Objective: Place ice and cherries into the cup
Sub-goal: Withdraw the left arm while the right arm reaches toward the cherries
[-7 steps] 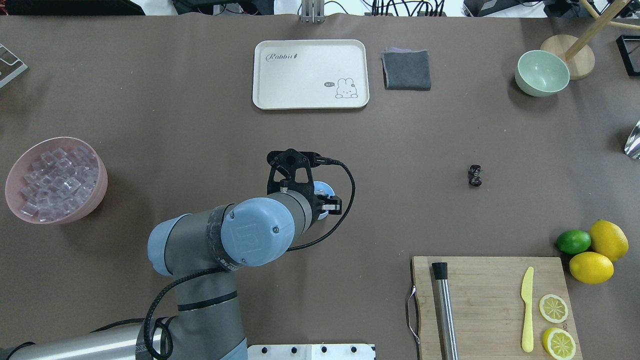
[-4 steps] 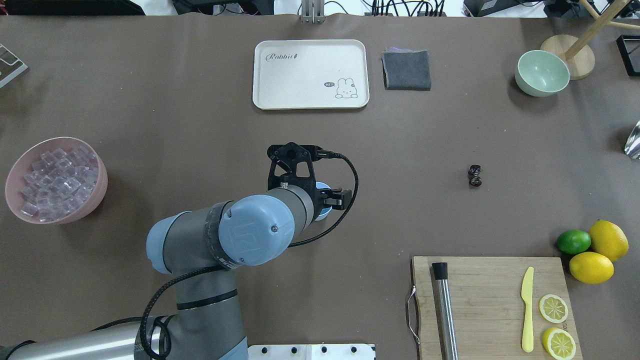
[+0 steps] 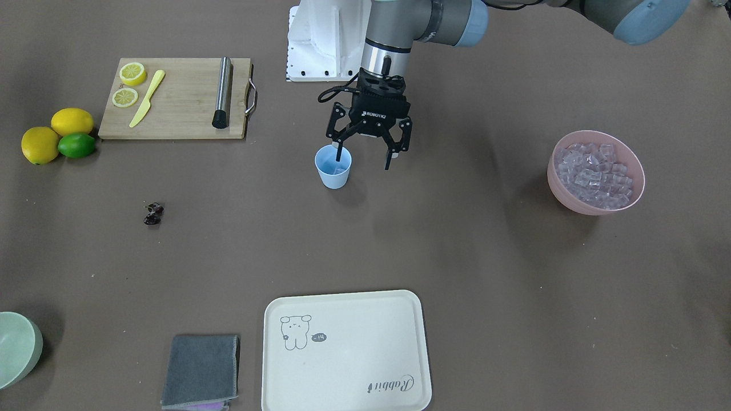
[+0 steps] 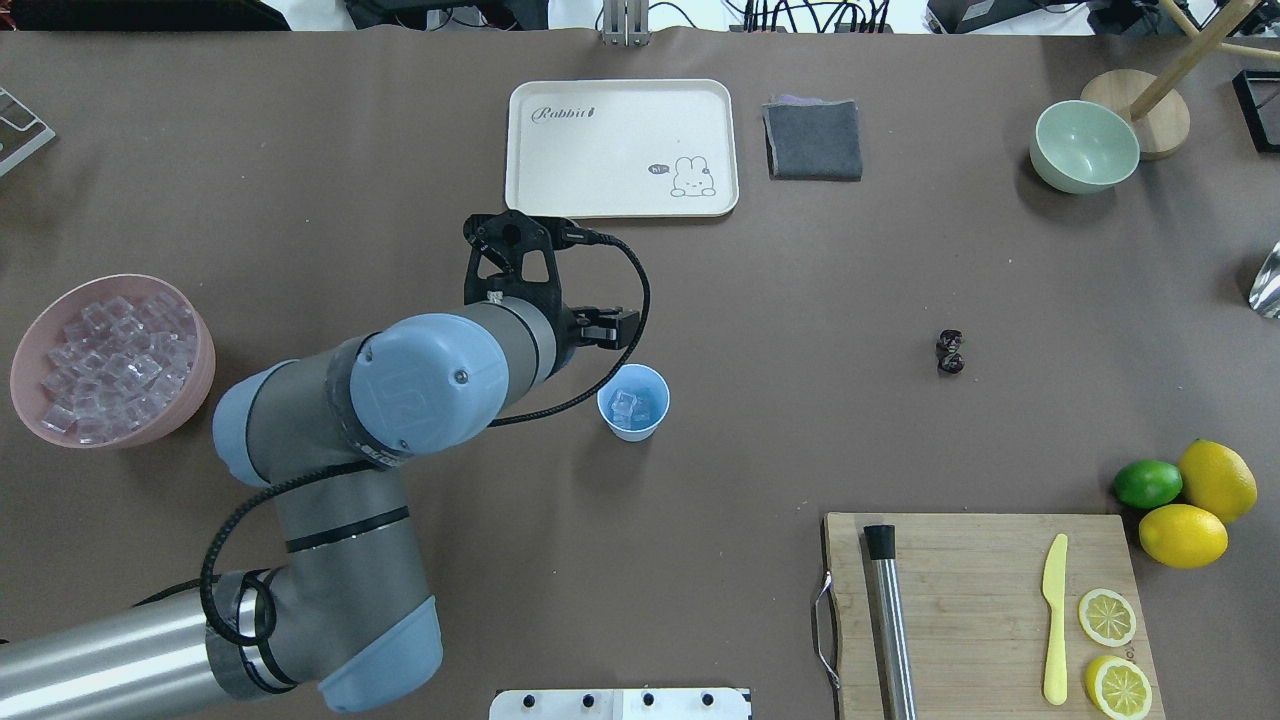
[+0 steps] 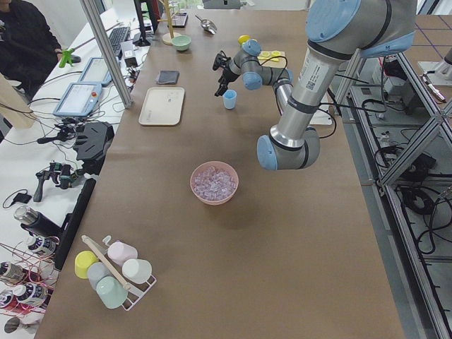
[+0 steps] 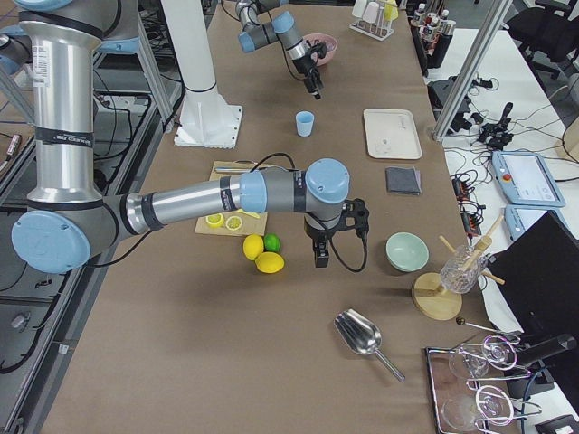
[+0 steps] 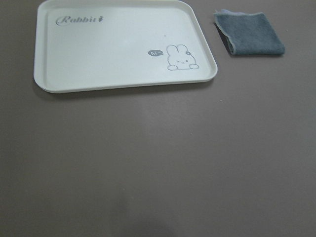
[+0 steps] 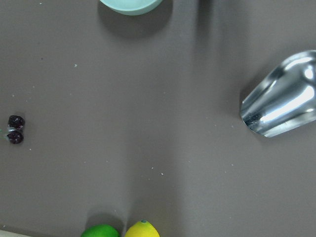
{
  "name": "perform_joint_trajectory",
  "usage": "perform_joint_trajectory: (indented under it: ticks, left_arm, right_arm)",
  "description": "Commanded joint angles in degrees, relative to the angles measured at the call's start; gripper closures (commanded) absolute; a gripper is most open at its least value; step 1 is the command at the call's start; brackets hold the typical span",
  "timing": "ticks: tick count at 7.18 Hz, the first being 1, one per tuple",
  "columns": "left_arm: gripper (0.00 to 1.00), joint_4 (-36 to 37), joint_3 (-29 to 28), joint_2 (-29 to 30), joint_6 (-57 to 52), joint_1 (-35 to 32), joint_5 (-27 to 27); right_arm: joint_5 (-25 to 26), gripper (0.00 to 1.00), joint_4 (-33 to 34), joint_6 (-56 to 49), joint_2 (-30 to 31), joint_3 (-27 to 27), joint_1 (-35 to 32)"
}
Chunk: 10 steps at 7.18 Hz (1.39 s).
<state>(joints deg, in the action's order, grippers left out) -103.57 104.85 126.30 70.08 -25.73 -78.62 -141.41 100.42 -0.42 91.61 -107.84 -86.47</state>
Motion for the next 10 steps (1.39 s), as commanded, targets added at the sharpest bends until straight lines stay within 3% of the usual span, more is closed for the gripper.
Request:
perform_joint_trajectory:
  ticks: [1, 3, 4, 6, 8, 10]
  left_arm:
    - [0.02, 0.02, 2.72, -0.52, -6.20, -8.77, -7.27]
    - [0.02, 0.21, 3.69, -2.28, -10.40, -14.76, -8.91]
    - [0.02, 0.12, 3.69, -2.37, -10.49, -18.70, -14.92]
    - [0.02, -0.06, 3.61, -6.56, -12.32, -22.33, -16.82]
    - [0.02, 1.25, 3.43, -10.79, -28.18, -28.64, -17.96]
    - [0.02, 4.94, 3.52, -12.99, -36.20, -36.28, -28.48]
  right_arm:
    - [-0.10, 0.00, -0.14, 9.34, -6.77, -0.09, 6.19]
    - [3.65, 0.00, -4.32, 19.28, -12.32, 0.87, 14.19]
    - [8.82, 0.00, -10.01, 21.75, -12.25, 1.84, 18.66]
    - [9.39, 0.00, -21.00, 22.75, -12.16, 7.19, 22.20]
    - [11.31, 0.00, -23.16, 32.61, -12.42, 7.30, 26.85]
    - [16.23, 0.00, -27.11, 39.94, -12.34, 7.73, 33.09]
